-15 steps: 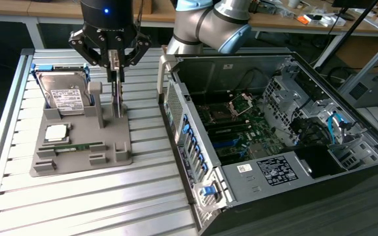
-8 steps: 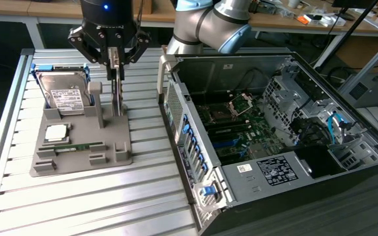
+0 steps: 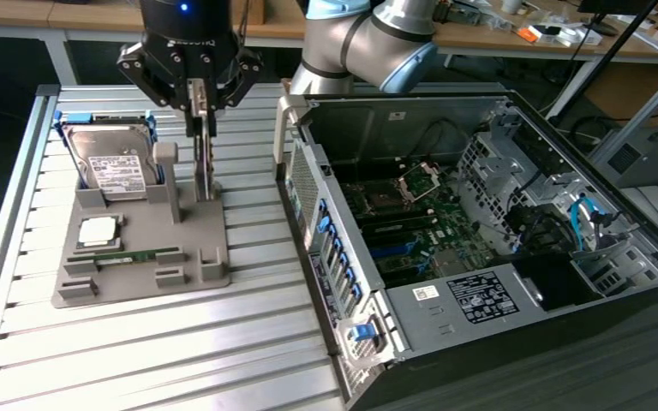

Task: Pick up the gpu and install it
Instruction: 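Pick up the gpu and move the gpu toward the slot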

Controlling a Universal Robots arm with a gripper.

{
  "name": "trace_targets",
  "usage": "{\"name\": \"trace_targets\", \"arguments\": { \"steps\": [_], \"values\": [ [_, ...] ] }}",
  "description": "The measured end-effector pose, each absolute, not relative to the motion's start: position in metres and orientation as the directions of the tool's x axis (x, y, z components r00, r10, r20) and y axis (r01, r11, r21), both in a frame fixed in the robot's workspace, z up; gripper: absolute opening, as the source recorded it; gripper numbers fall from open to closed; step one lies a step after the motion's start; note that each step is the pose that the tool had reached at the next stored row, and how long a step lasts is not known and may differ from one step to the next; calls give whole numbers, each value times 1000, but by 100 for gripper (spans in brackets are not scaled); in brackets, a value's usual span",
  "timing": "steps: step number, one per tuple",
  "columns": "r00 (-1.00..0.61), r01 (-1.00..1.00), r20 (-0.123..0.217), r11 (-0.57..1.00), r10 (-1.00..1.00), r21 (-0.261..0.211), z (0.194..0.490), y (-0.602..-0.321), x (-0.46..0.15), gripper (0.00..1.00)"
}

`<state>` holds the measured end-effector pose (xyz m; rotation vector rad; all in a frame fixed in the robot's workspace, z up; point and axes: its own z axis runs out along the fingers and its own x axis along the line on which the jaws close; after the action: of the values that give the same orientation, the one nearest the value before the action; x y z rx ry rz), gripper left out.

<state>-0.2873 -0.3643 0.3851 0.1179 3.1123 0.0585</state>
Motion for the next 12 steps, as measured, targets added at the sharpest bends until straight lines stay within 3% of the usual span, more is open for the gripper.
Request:
{"name": "trace_targets", "arguments": {
  "steps": [12],
  "values": [
    [-997,75,-25,996,76,38,391,-364,-287,27]
  ]
}}
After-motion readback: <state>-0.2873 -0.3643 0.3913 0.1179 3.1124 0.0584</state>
